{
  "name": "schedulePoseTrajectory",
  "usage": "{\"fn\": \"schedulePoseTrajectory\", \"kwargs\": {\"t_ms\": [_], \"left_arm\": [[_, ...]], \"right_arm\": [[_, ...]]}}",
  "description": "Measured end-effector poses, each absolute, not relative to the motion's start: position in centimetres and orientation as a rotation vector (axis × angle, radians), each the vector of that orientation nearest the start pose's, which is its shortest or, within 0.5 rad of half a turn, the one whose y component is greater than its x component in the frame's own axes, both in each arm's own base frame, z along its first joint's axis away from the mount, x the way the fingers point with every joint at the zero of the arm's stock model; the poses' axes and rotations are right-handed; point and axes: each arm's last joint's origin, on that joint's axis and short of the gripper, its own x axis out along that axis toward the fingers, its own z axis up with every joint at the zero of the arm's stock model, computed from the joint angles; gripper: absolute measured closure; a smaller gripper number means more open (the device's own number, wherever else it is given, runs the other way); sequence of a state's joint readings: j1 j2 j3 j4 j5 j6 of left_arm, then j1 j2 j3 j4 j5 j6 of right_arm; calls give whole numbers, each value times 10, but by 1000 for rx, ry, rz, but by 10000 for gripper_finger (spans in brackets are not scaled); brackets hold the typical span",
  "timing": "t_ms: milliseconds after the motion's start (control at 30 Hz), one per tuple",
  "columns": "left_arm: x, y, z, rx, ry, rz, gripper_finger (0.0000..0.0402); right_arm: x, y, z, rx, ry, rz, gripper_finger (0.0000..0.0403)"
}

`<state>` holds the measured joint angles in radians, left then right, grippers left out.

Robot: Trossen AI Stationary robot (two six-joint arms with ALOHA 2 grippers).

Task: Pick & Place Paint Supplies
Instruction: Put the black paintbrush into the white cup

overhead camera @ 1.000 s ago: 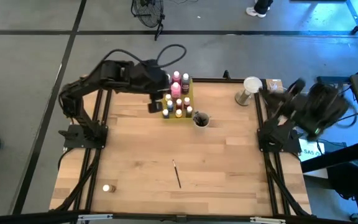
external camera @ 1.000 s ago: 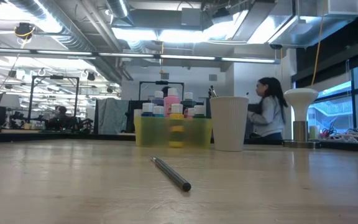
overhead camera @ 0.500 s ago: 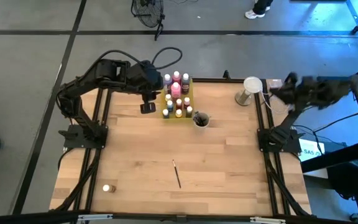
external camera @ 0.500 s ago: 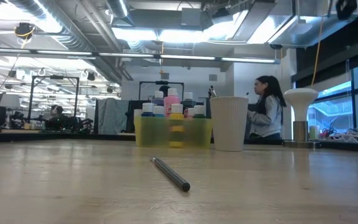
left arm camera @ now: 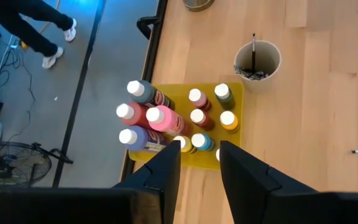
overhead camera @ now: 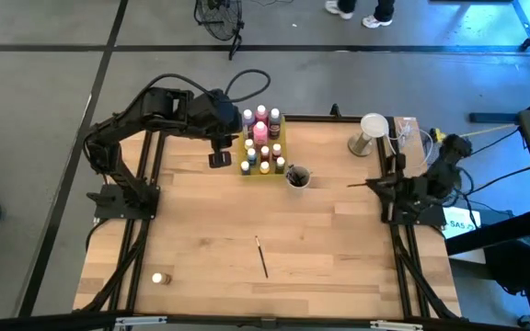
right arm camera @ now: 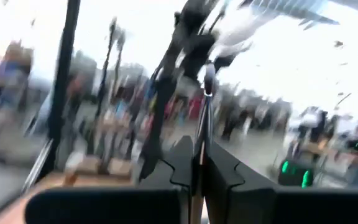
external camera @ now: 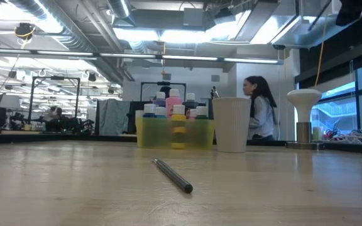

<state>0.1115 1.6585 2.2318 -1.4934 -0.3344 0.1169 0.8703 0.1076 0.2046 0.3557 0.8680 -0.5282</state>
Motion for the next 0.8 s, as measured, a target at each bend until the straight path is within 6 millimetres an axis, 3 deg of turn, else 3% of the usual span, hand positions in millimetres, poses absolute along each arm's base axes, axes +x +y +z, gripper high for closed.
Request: {"fn": "schedulePoseTrajectory", "kwargs": {"t_ms": [100, 367, 800], "left_arm": [[271, 40, 474, 190, 941, 370, 297], [272, 39, 474, 137, 931, 366, 295], [273, 34, 474, 126, 926, 341, 298]], "right_arm": [[69, 40, 239, -154, -370, -146, 387], [87, 34, 208, -152, -301, -169, 387], [118, 15, 187, -69, -174, -112, 387]]}}
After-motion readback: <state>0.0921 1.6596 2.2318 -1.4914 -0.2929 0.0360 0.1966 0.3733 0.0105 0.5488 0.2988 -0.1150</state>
